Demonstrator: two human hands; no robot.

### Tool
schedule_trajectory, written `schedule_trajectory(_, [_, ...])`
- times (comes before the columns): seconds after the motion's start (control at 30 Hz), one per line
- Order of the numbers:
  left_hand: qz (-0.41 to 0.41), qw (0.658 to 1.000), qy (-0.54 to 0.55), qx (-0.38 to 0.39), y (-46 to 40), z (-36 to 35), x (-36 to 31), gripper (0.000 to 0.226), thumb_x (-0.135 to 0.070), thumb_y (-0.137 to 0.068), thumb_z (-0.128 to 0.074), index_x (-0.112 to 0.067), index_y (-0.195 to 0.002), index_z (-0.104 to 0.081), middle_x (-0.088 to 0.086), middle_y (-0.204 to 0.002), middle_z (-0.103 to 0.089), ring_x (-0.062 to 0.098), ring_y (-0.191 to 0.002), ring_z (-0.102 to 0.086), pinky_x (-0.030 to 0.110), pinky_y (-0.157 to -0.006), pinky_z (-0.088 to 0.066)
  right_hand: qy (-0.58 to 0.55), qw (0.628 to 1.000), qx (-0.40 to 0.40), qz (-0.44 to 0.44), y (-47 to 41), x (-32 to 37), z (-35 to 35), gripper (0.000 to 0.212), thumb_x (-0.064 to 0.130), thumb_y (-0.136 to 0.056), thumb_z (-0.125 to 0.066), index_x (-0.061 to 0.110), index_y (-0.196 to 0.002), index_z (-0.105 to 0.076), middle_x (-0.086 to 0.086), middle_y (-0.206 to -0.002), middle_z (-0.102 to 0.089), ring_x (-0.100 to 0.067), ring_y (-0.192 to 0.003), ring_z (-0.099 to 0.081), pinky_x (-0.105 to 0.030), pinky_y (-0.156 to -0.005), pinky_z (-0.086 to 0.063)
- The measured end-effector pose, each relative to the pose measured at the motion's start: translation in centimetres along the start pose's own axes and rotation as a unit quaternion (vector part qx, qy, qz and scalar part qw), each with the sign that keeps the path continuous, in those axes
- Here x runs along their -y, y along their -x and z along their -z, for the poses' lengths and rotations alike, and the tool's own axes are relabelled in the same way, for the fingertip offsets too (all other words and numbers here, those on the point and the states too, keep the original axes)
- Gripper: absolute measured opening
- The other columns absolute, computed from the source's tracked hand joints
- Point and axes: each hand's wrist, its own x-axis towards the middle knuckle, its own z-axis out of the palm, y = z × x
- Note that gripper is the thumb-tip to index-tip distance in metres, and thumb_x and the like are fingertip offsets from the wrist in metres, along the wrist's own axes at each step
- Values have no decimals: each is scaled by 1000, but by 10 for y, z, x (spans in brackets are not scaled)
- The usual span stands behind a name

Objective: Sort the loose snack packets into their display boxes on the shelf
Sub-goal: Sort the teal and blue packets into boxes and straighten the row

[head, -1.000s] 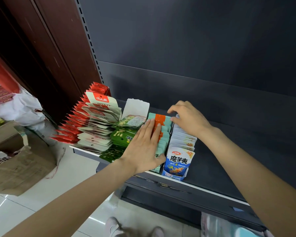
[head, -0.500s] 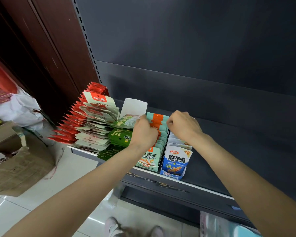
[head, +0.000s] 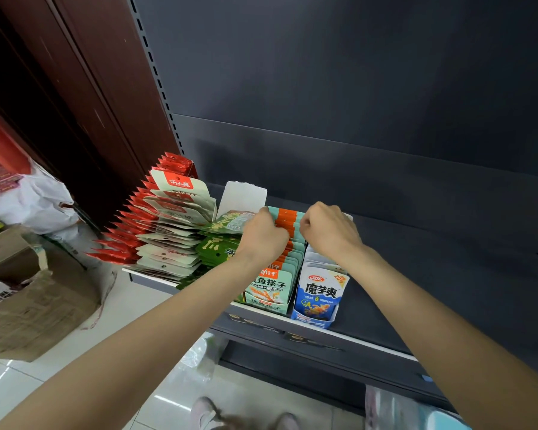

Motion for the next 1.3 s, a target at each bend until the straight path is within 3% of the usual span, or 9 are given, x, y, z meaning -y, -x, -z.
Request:
schedule_trajectory(0.17, [-78, 992, -77, 61, 1, 20, 11, 42, -4, -93, -46, -12, -134, -39, 1, -122, -59, 14, -98, -59, 20, -70, -50, 0, 997, -34, 69, 7, -2, 11, 32, 14, -94, -49, 12, -125, -56, -7, -120, -61, -23, -107, -58, -37, -82, -50])
schedule_trajectory(0.27, [-131, 978, -110, 118, 12, 32, 20, 58, 0, -93, -44, -15, -146, -27, -2, -136, -49, 13, -119, -52, 13, -81, -45, 54, 988, 39, 137, 8, -2, 11, 54, 22, -97, -47, 10, -146, -29, -8, -154, -27, -23, -139, -29, -35, -110, -31])
schedule_trajectory(0.33, [-138, 971, -132, 143, 21, 31, 23, 64, 2, -93, -44, -12, -149, -17, -1, -145, -39, 16, -131, -41, 14, -93, -38, 93, 979, 113, 139, 6, -2, 6, 62, 26, -99, -42, 7, -149, -12, -11, -158, -7, -24, -145, -13, -37, -118, -12])
schedule_trajectory(0.5, [-136, 966, -151, 158, 26, 16, 30, 77, 9, -87, -43, -6, -150, -2, 7, -158, -9, 16, -146, -6, 22, -114, -10, 76, 973, 174, 130, 1, 1, -4, 63, 17, -100, -36, 4, -149, -1, -14, -158, 5, -21, -147, 1, -32, -118, -3])
schedule_trajectory(0.67, [-174, 944, -205, 191, 23, 26, 40, 87, 6, -86, -47, -11, -150, 8, -1, -159, 8, 10, -144, 10, 16, -111, -4, 50, 975, 175, 125, 5, -8, 4, 64, 14, -99, -36, 8, -150, 3, -8, -158, 8, -17, -146, 4, -29, -117, -3])
schedule_trajectory(0.8, [-160, 919, -266, 245, 21, 25, 46, 94, 7, -83, -47, -11, -147, 20, 0, -154, 27, 11, -139, 28, 29, -118, 0, 82, 969, 185, 143, 11, -9, -3, 65, 17, -99, -36, 6, -149, 4, -11, -158, 10, -17, -146, 6, -30, -118, -1])
schedule_trajectory(0.9, [-152, 931, -225, 242, 20, 14, 43, 94, 7, -82, -47, -9, -146, 20, 2, -154, 27, 10, -137, 30, 24, -111, 10, 74, 968, 197, 139, 11, -5, -3, 65, 14, -99, -35, 5, -149, 6, -12, -157, 14, -19, -146, 9, -30, -118, -2])
schedule_trajectory(1.03, [-166, 929, -227, 239, 18, 16, 46, 93, 3, -85, -50, -10, -146, 19, 0, -154, 27, 11, -138, 29, 30, -116, 7, 67, 969, 193, 137, 12, -6, -1, 65, 11, -99, -34, 7, -149, 6, -10, -157, 14, -17, -146, 8, -28, -117, -1])
schedule_trajectory(1.3, [-283, 821, -460, 188, 11, 21, 58, 83, -26, -99, -45, 2, -143, 19, 20, -152, 26, 28, -141, 23, 31, -113, 11, 146, 961, 186, 143, 39, 7, -1, 84, 50, -94, -43, 5, -149, 2, -11, -158, 7, -17, -146, 6, -30, -115, 8])
